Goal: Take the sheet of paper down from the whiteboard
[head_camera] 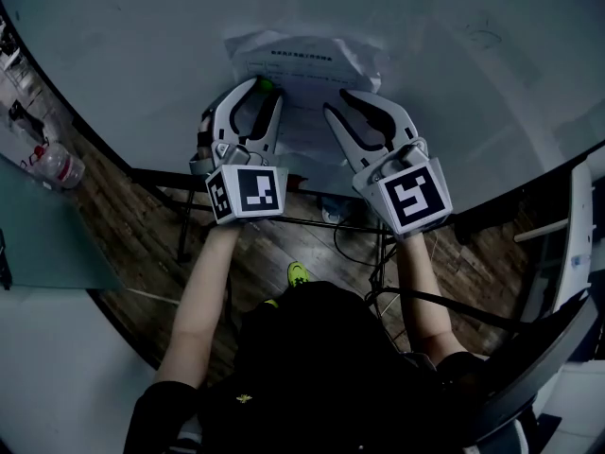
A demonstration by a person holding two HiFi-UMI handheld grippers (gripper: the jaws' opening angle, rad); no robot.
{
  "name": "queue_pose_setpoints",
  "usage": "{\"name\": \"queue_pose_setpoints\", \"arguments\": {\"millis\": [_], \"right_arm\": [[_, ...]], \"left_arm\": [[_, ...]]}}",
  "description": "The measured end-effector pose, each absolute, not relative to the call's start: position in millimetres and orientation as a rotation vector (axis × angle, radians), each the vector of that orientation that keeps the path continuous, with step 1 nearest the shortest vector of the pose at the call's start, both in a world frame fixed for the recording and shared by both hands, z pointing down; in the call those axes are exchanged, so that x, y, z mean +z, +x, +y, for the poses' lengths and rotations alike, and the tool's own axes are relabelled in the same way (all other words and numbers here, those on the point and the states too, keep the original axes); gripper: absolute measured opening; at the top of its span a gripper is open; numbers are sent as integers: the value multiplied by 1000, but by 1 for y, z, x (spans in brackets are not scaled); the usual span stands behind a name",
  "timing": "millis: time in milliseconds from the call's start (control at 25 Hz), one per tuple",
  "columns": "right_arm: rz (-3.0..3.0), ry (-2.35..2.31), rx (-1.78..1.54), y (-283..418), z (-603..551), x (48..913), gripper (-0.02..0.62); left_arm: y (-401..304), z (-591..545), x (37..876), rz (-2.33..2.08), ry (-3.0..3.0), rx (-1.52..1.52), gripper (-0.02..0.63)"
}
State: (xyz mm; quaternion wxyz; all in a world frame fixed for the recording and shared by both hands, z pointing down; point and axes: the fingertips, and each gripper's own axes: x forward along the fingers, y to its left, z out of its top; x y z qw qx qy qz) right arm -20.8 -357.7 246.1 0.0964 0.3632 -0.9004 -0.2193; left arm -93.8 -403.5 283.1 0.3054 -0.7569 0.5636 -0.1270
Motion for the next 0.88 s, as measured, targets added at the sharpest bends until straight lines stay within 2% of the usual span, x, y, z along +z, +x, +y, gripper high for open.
{"name": "queue_pose_setpoints", "arguments": {"millis": [200,640,880], "right_arm": [[-2581,1177,-738,-7,-362,231,141],[-2390,1364,-919,19,-367,190,168],[-2384,1359,-883,23,-376,185,179]], "left_arm": [[-94,-404,283,1489,-2000,-339,135],[-94,-403,283,1487,-1995,-344,135],[-94,-403,283,1489,-1994,-343,135]]}}
